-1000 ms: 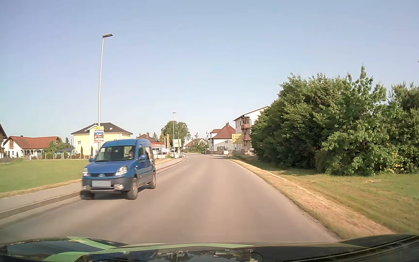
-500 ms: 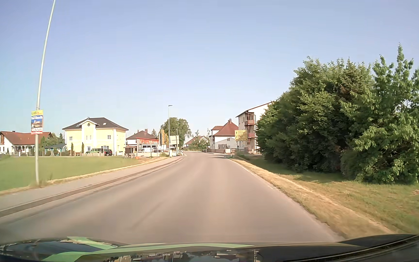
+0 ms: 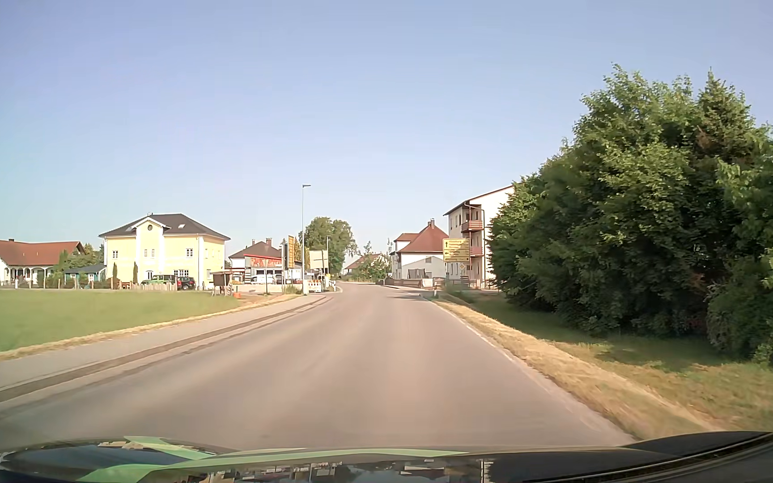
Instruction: Follow the waypoints while adhering to traffic rules and regulations
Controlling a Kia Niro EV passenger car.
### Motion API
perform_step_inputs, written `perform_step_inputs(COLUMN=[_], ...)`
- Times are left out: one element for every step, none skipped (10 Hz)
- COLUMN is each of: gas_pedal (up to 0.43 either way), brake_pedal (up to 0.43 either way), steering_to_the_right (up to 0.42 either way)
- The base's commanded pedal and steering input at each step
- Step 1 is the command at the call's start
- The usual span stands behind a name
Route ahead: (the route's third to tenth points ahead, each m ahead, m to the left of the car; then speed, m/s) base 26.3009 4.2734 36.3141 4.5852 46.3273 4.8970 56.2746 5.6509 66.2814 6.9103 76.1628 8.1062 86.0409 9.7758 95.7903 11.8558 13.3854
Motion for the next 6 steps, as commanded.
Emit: perform_step_inputs(gas_pedal=[0.177,0.169,0.150,0.130,0.130,0.130], brake_pedal=[0.000,0.000,0.000,0.000,0.000,0.000], steering_to_the_right=[-0.011,-0.011,-0.012,-0.012,-0.011,-0.010])
